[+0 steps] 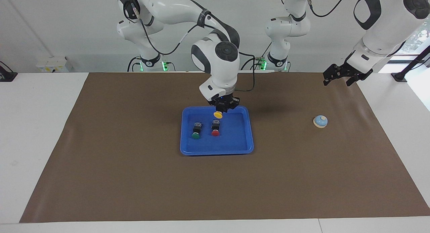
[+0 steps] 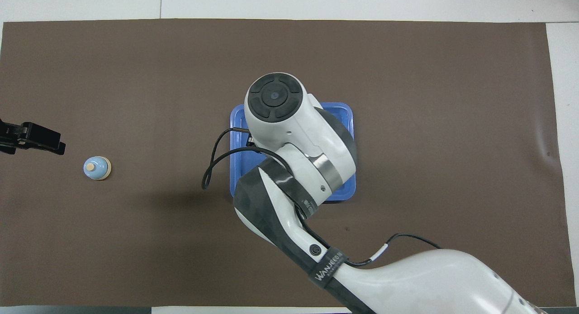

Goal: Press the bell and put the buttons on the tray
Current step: 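Carry the yellow button into the tray and release it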

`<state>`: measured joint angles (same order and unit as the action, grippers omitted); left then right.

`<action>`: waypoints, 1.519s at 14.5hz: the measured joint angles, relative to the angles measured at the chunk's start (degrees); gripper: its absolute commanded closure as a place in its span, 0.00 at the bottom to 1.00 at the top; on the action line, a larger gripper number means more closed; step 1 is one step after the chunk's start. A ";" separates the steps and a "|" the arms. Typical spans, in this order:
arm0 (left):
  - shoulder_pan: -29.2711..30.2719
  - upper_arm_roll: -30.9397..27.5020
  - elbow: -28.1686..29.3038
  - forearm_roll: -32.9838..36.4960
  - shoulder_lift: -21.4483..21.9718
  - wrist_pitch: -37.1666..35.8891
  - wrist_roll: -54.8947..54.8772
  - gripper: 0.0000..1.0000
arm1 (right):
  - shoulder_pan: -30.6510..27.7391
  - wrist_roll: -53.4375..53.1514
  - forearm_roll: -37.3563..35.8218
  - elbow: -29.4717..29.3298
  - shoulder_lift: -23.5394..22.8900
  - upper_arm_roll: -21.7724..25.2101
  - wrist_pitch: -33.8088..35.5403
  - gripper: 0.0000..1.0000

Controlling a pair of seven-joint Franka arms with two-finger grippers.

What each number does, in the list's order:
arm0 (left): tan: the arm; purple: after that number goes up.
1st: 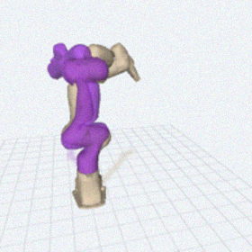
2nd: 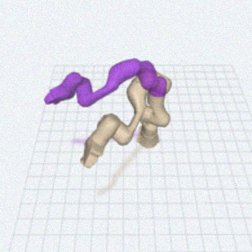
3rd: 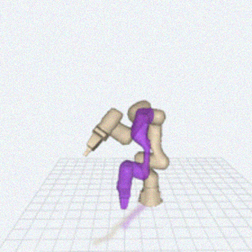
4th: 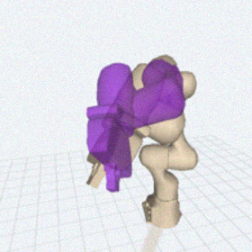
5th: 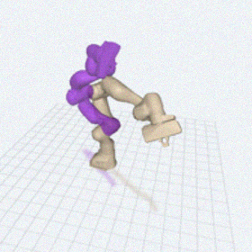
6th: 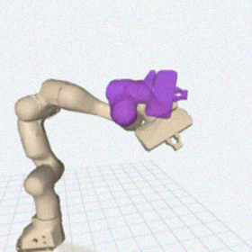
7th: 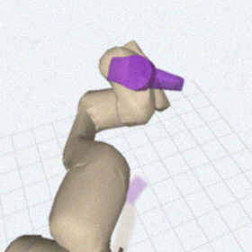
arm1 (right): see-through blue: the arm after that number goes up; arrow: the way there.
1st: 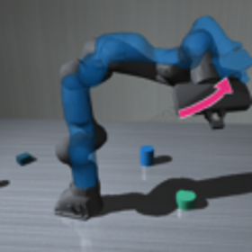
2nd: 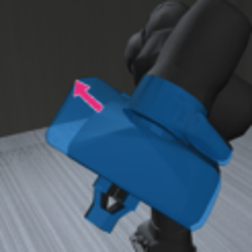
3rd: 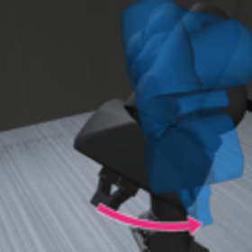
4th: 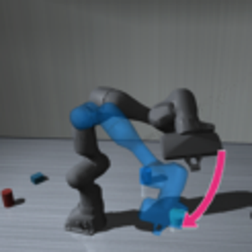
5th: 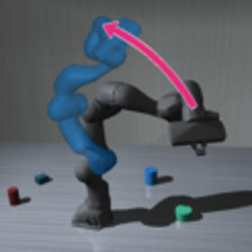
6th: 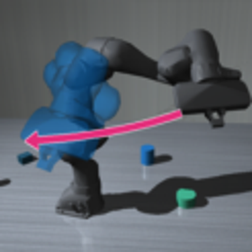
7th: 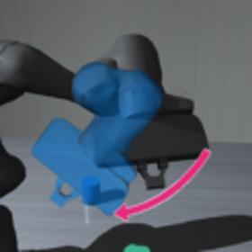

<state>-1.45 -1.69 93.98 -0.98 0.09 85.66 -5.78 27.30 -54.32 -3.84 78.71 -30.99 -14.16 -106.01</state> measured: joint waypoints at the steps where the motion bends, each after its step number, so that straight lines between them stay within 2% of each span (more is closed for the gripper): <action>1: 0.00 0.00 0.00 0.00 0.00 0.00 0.00 0.00 | 0.81 -0.04 -0.65 -0.69 -1.95 0.03 -2.30 1.00; 5: 0.00 0.00 0.00 0.00 0.00 0.00 0.00 0.00 | 2.34 0.77 -3.49 0.31 -4.84 0.03 -6.82 1.00; 8: 0.00 0.00 0.00 0.00 0.00 0.00 0.00 0.00 | 2.90 3.66 -4.13 3.75 -5.14 0.02 -11.39 1.00; 12: 0.00 0.00 0.00 0.00 0.00 0.00 0.00 0.00 | 3.50 5.46 -4.18 7.38 -5.20 0.02 -14.22 1.00; 13: 0.00 0.00 0.00 0.00 0.00 0.00 0.00 0.00 | 3.59 5.45 -4.18 7.96 -5.20 0.02 -14.49 0.37; 14: 0.00 0.00 0.00 0.00 0.00 0.00 0.00 0.00 | 3.62 5.24 -4.18 8.23 -5.20 0.02 -14.49 0.00; 18: 0.00 0.00 0.00 0.00 0.00 0.00 0.00 0.00 | 3.45 3.77 -4.18 8.24 -4.65 0.17 -14.07 0.00; 22: 0.00 0.00 0.00 0.00 0.00 0.00 0.00 0.00 | -1.26 2.99 -3.95 7.50 1.26 0.64 -7.68 0.00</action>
<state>-1.45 -1.69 93.98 -0.98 0.09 85.66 -5.78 26.04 -51.33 -7.79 86.21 -29.72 -13.53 -113.69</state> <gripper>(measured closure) 0.000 0.000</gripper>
